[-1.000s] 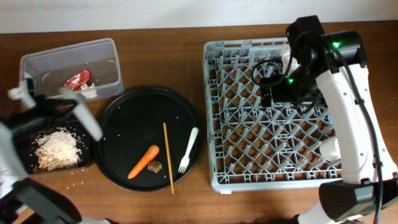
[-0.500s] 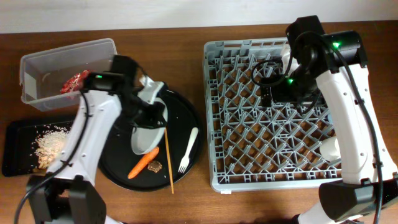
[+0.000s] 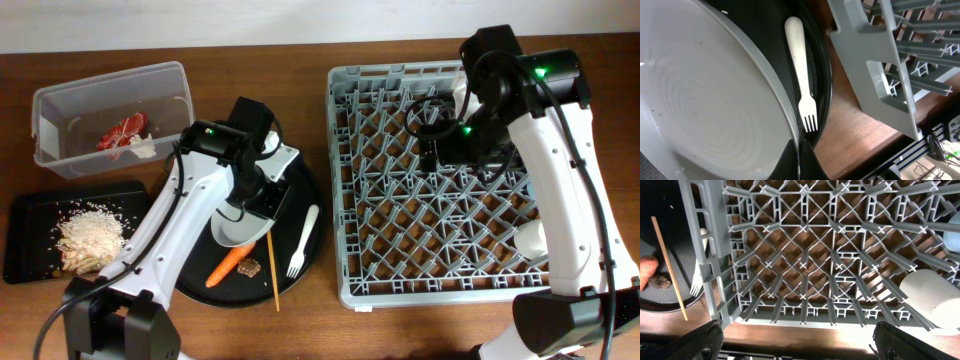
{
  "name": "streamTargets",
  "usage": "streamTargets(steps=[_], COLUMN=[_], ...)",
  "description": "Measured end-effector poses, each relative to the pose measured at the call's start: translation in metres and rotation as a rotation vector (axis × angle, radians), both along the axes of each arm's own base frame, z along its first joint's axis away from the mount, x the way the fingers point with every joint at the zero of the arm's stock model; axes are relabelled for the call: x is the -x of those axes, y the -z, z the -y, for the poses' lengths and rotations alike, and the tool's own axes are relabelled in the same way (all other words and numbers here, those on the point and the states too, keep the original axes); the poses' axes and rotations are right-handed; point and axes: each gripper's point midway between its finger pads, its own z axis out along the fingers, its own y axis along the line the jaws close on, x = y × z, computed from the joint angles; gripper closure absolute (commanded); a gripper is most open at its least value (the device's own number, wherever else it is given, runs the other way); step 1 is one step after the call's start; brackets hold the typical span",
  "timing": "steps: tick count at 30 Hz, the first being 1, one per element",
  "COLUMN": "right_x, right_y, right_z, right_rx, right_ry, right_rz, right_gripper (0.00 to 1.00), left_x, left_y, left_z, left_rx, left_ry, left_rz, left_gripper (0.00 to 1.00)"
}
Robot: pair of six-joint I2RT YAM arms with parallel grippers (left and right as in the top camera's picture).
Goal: Sort waste into correct bins and load items into the dishwasher rack
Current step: 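Carry the empty plate right toward the rack with the left gripper, then stand the plate upright in the rack and release it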
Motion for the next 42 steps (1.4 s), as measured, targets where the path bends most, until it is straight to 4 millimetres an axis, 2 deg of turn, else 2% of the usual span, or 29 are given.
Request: streamTargets(steps=[3, 6, 8, 9, 12, 16, 18, 21, 24, 26, 28, 30, 32, 33, 37, 40, 42], right_x=[-0.003, -0.006, -0.006, -0.006, -0.001, 0.018, 0.026, 0.031, 0.03, 0.029, 0.028, 0.028, 0.027, 0.028, 0.027, 0.027, 0.027], right_y=[0.0, 0.0, 0.0, 0.0, -0.001, -0.001, -0.001, 0.0, 0.0, 0.0, 0.0, 0.0, 0.0, 0.0, 0.0, 0.0, 0.0], right_z=[0.015, 0.041, 0.063, 0.082, 0.124, 0.187, 0.205, 0.214, 0.212, 0.21, 0.209, 0.208, 0.207, 0.207, 0.207, 0.207, 0.207], right_rx=[0.065, 0.102, 0.119, 0.139, 0.176, 0.196, 0.177, 0.142, 0.119, 0.11, 0.106, 0.102, 0.1, 0.099, 0.099, 0.098, 0.096], right_ry=[0.063, 0.161, 0.231, 0.291, 0.41, 0.609, 0.679, 0.723, 0.728, 0.723, 0.721, 0.719, 0.719, 0.719, 0.719, 0.718, 0.718], right_rz=[0.009, 0.012, 0.011, 0.01, 0.005, -0.013, -0.017, -0.02, -0.017, -0.018, -0.017, -0.016, -0.016, -0.016, -0.016, -0.016, -0.016], right_gripper=[0.01, 0.01, 0.01, 0.01, 0.01, 0.01, 0.01, 0.01, 0.01, 0.01, 0.01, 0.01, 0.01, 0.01, 0.01, 0.01, 0.01], left_x=[-0.006, -0.014, -0.024, -0.034, -0.051, -0.069, -0.073, -0.076, -0.082, -0.088, -0.093, -0.096, -0.096, -0.095, -0.093, -0.091, -0.092], left_y=[-0.004, -0.023, -0.051, -0.08, -0.139, -0.206, -0.228, -0.249, -0.24, -0.221, -0.203, -0.177, -0.165, -0.15, -0.116, -0.084, -0.077], left_z=[0.0, 0.004, 0.016, 0.03, 0.062, 0.098, 0.112, 0.139, 0.172, 0.198, 0.215, 0.237, 0.247, 0.257, 0.261, 0.255, 0.248], left_rx=[0.003, 0.036, 0.118, 0.213, 0.434, 0.708, 0.798, 0.907, 0.972, 0.999, 1.006, 1.008, 1.012, 1.011, 0.956, 0.877, 0.851], left_ry=[-0.001, -0.001, 0.011, 0.031, 0.073, 0.092, 0.076, 0.041, -0.04, -0.087, -0.112, -0.129, -0.123, -0.115, -0.139, -0.165, -0.173], left_rz=[0.042, 0.122, 0.208, 0.288, 0.442, 0.59, 0.617, 0.619, 0.516, 0.429, 0.375, 0.305, 0.272, 0.228, 0.132, 0.061, 0.048], left_gripper=[1.0, 1.0, 1.0, 1.0, 1.0, 1.0, 1.0, 1.0, 1.0, 1.0, 1.0, 1.0, 1.0, 1.0, 1.0, 1.0, 0.75])
